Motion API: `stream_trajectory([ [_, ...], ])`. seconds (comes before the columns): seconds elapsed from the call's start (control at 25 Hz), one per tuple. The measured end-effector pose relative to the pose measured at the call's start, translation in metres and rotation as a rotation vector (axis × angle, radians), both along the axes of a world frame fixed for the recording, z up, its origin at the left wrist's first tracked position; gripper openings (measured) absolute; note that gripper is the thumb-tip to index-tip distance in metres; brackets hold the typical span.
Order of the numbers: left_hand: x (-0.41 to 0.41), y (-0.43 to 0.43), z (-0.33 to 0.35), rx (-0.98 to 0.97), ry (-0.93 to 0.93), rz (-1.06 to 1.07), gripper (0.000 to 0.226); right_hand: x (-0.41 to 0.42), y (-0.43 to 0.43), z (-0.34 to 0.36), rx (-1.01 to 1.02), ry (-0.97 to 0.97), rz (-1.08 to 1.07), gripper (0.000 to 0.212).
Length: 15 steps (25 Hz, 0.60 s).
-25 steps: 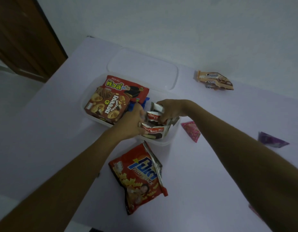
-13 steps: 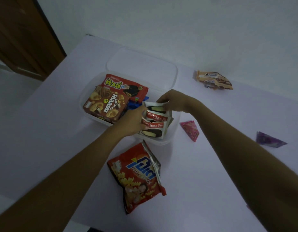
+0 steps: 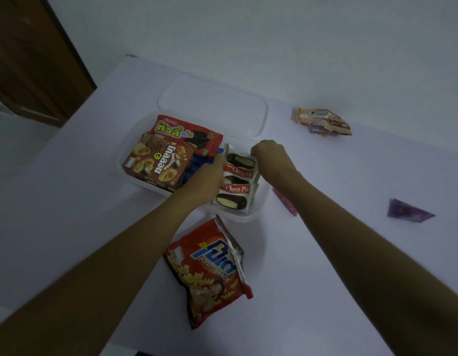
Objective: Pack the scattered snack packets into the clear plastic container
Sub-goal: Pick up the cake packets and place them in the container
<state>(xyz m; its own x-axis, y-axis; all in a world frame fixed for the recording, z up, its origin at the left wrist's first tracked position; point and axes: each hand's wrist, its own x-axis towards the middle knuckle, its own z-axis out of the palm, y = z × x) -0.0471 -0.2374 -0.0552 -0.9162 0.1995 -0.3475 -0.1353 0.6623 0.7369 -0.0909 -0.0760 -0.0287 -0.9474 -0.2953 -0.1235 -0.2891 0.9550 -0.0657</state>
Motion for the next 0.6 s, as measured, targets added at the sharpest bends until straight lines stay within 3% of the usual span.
stream_trajectory([
  [0.08,-0.006,-0.003,0.001,-0.088,0.04,-0.073,0.01,0.0,0.001,0.001,0.012,-0.009,0.013,0.013],
  [0.2,-0.011,-0.001,0.005,-0.132,0.074,-0.127,0.015,0.004,-0.001,0.004,0.016,-0.041,0.041,0.02],
  [0.28,-0.012,0.004,0.006,-0.113,0.066,-0.1,0.014,0.006,-0.001,0.005,-0.023,-0.038,0.052,0.026],
  [0.44,-0.008,0.01,0.001,-0.262,0.247,-0.027,0.012,0.008,0.004,0.005,-0.135,-0.049,0.052,0.029],
  [0.6,0.005,0.016,-0.001,-0.439,0.261,0.061,0.022,0.019,0.006,-0.004,-0.06,-0.133,0.048,0.027],
])
